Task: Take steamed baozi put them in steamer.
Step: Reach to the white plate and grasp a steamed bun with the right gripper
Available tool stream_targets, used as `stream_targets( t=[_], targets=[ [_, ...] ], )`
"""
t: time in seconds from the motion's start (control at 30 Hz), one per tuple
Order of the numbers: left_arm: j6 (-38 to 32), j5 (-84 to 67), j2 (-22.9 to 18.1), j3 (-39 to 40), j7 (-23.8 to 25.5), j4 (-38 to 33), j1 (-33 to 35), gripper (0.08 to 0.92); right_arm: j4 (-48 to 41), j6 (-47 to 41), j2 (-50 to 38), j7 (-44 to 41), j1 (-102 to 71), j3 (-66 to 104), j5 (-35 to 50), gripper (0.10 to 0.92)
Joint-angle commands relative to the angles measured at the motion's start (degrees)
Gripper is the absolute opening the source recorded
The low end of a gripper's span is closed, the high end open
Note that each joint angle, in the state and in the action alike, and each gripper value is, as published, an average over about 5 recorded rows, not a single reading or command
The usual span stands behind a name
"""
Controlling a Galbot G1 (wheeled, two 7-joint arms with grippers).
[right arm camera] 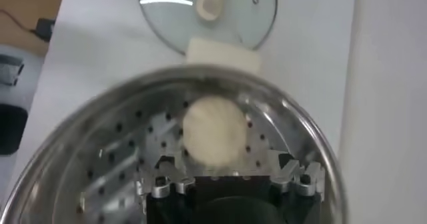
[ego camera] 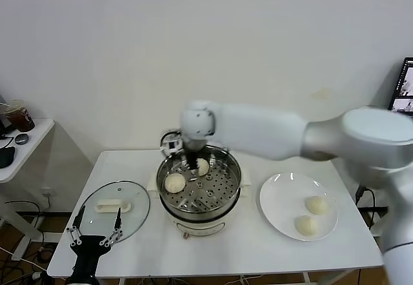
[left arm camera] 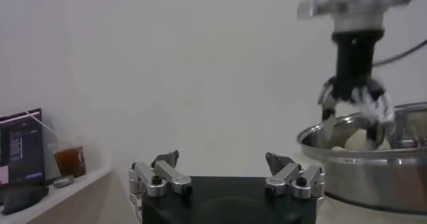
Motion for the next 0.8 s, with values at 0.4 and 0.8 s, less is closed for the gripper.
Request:
stream_targets(
  t=[0.4, 0.8],
  targets=[
    [0.0, 0.6, 0.4, 1.2, 0.1, 1.1, -0.6, 0.823, 23.7, 18.2, -50.4, -12.0, -7.9, 0.8, -21.3, 0.823],
    [0.1, 1.4, -0.6, 0.8, 0.0, 0.9, 0.2, 0.823, 17.6, 19.8, -49.6, -6.5, -36.6, 21.0, -29.0, 0.823]
  ],
)
